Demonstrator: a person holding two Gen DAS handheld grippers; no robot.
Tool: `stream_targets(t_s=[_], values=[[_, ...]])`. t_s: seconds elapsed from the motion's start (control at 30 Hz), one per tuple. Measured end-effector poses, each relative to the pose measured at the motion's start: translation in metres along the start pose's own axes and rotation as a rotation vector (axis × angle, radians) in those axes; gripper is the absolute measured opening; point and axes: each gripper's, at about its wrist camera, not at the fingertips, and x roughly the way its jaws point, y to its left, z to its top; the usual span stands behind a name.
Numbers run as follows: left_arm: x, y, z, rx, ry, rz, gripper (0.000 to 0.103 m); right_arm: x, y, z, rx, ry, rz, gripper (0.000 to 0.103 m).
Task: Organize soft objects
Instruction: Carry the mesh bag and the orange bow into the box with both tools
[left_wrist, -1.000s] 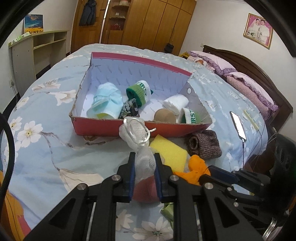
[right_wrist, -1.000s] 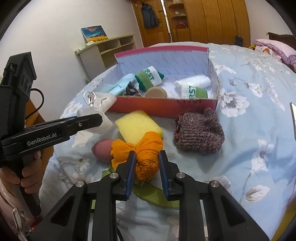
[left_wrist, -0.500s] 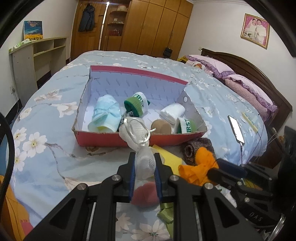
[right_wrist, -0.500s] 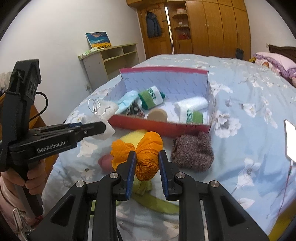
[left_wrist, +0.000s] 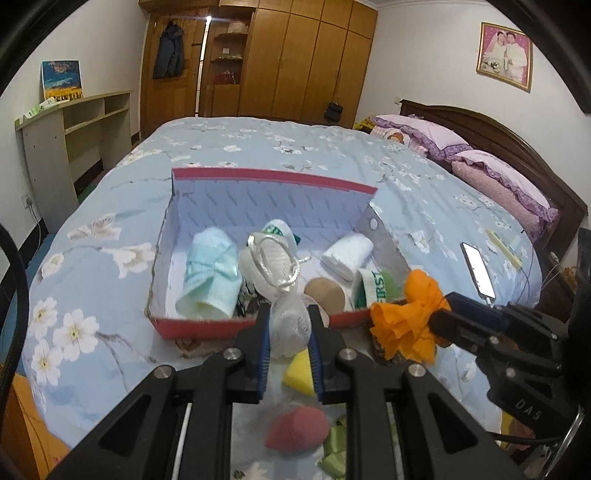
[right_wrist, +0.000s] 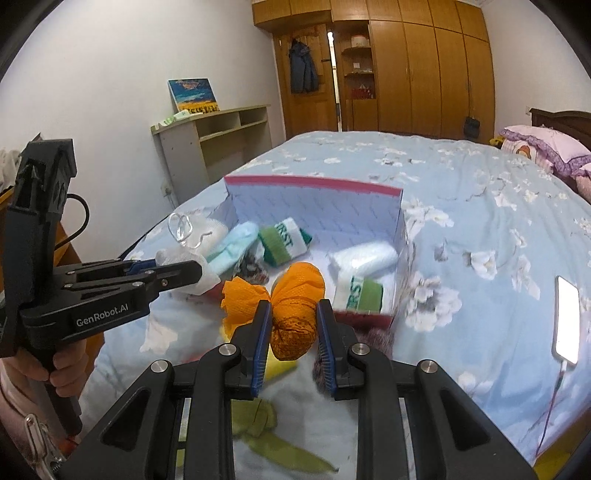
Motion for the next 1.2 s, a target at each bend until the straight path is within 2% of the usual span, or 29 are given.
stream_targets(t_s=[0.53,1.2], values=[[0.035,0.006,0.036,0.01,-0.003,0.025,0.019,0.035,-0.015,0.03,0.013,-0.028,0.0,0.025],[0.084,0.017,0.046,0.012,0.018,0.086,0.019,0.08,-0.021,0.042,0.012,-0.023,-0.015,0.025]])
